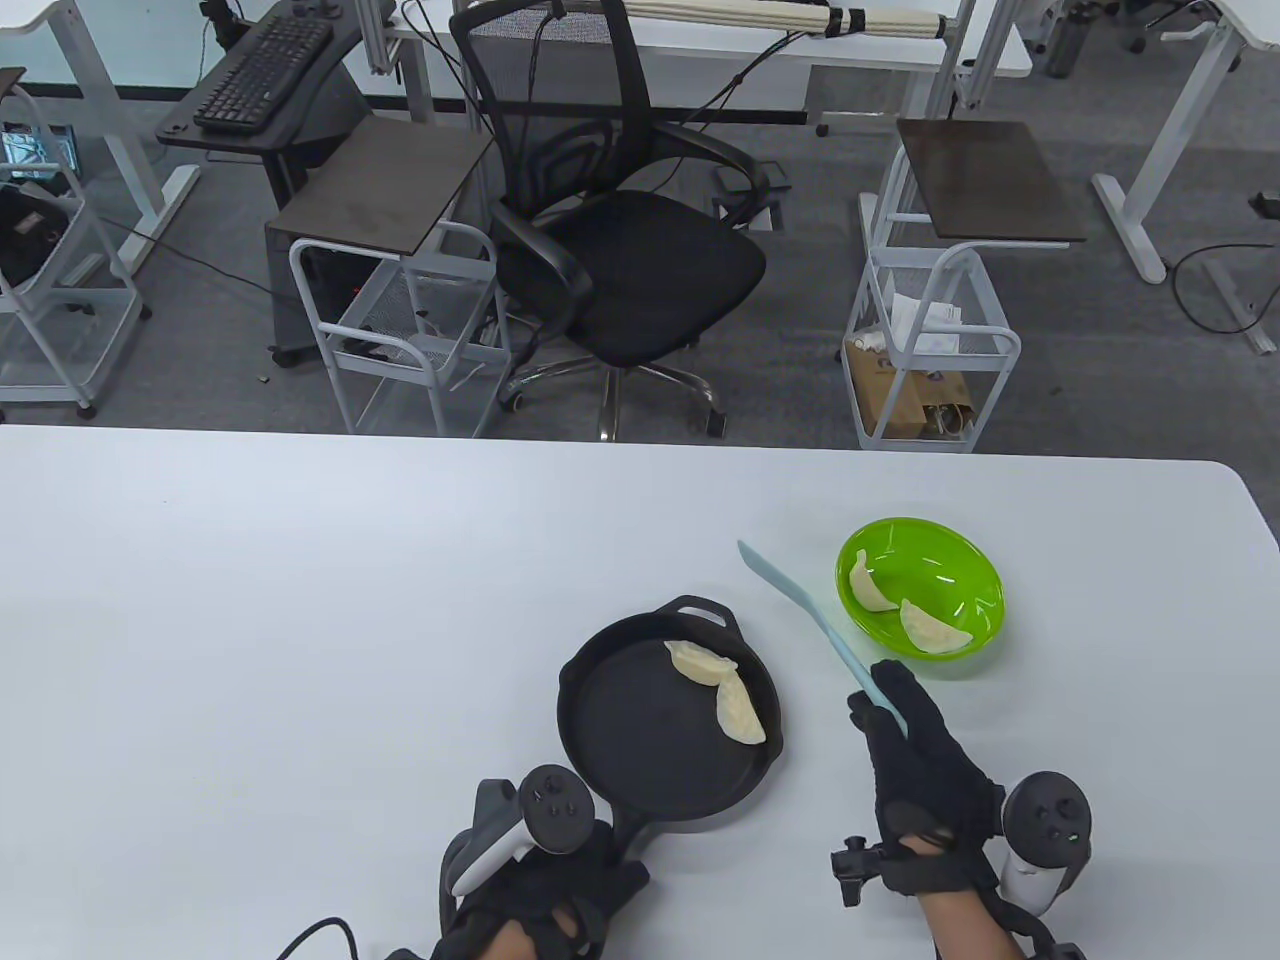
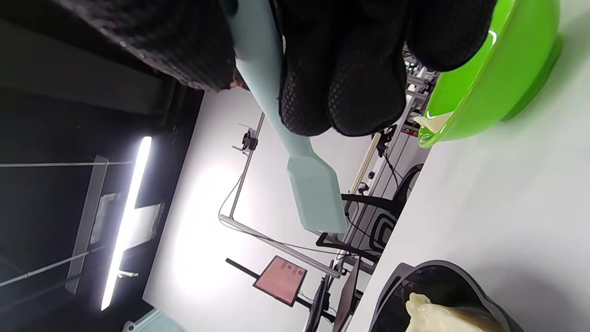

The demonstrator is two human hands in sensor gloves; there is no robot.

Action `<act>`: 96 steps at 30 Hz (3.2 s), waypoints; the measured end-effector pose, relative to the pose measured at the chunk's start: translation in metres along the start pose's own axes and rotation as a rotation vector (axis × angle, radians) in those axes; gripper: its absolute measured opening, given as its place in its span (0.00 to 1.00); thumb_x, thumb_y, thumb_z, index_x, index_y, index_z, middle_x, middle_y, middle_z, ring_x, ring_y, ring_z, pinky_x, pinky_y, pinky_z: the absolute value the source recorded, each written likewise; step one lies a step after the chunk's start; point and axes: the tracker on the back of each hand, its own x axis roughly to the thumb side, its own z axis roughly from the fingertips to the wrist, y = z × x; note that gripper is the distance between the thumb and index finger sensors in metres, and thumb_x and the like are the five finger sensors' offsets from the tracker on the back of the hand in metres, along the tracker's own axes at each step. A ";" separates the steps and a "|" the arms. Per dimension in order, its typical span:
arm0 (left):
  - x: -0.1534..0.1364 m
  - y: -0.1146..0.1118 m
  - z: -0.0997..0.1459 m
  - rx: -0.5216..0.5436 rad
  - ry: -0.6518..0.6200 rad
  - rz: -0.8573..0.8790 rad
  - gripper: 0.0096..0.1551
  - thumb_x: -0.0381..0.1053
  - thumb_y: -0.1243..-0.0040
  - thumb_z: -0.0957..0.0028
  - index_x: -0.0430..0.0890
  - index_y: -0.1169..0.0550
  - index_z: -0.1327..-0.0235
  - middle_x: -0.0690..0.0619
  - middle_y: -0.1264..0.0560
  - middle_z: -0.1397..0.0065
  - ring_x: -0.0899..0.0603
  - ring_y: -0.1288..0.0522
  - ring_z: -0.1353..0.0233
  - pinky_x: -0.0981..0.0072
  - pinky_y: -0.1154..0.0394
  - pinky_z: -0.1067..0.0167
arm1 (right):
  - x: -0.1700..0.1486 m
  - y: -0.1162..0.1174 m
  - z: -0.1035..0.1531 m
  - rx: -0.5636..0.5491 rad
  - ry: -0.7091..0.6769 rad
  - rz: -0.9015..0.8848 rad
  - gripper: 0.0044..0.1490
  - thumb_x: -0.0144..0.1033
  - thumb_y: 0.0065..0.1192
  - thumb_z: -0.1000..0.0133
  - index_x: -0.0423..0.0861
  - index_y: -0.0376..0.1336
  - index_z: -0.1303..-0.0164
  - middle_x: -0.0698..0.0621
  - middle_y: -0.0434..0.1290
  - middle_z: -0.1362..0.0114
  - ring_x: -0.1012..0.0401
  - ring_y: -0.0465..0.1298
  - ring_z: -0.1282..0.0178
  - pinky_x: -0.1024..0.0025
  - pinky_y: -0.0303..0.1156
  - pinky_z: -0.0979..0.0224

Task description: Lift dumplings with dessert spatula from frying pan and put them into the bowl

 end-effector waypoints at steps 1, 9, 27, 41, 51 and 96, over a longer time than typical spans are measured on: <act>0.000 0.000 0.000 0.000 0.000 0.000 0.42 0.73 0.43 0.51 0.47 0.31 0.31 0.60 0.12 0.56 0.49 0.15 0.61 0.50 0.22 0.52 | 0.002 0.001 0.000 0.014 -0.016 0.022 0.32 0.42 0.65 0.39 0.42 0.63 0.27 0.34 0.73 0.33 0.38 0.76 0.39 0.33 0.61 0.27; 0.000 0.000 0.000 -0.001 0.000 0.001 0.43 0.73 0.43 0.51 0.47 0.31 0.31 0.60 0.12 0.56 0.49 0.15 0.61 0.50 0.22 0.52 | 0.013 0.012 0.004 0.084 -0.119 0.146 0.31 0.43 0.66 0.39 0.41 0.65 0.29 0.34 0.76 0.36 0.38 0.78 0.43 0.34 0.62 0.28; 0.000 0.000 0.000 0.000 0.000 0.004 0.43 0.73 0.44 0.51 0.48 0.31 0.30 0.60 0.12 0.56 0.49 0.15 0.61 0.50 0.22 0.52 | 0.029 0.028 0.009 0.170 -0.258 0.434 0.31 0.43 0.66 0.40 0.42 0.66 0.30 0.35 0.76 0.36 0.38 0.78 0.42 0.33 0.62 0.28; 0.000 0.000 0.000 0.000 0.000 0.004 0.42 0.73 0.44 0.51 0.47 0.30 0.31 0.60 0.12 0.56 0.49 0.15 0.61 0.50 0.22 0.52 | 0.029 0.037 0.010 0.257 -0.283 0.445 0.31 0.42 0.66 0.40 0.40 0.66 0.31 0.34 0.77 0.38 0.39 0.79 0.44 0.33 0.63 0.29; 0.000 0.000 0.000 -0.005 0.000 0.005 0.42 0.72 0.44 0.51 0.47 0.30 0.31 0.60 0.12 0.55 0.49 0.15 0.61 0.50 0.22 0.52 | 0.039 0.025 0.007 0.299 -0.311 0.398 0.29 0.44 0.69 0.41 0.40 0.70 0.36 0.35 0.80 0.43 0.40 0.81 0.49 0.34 0.65 0.29; -0.003 0.001 0.002 -0.012 0.015 0.025 0.38 0.68 0.43 0.49 0.47 0.29 0.32 0.61 0.12 0.62 0.49 0.15 0.65 0.49 0.22 0.53 | -0.030 0.009 -0.011 0.557 0.312 0.196 0.26 0.41 0.68 0.39 0.36 0.70 0.41 0.41 0.85 0.56 0.47 0.83 0.63 0.36 0.68 0.31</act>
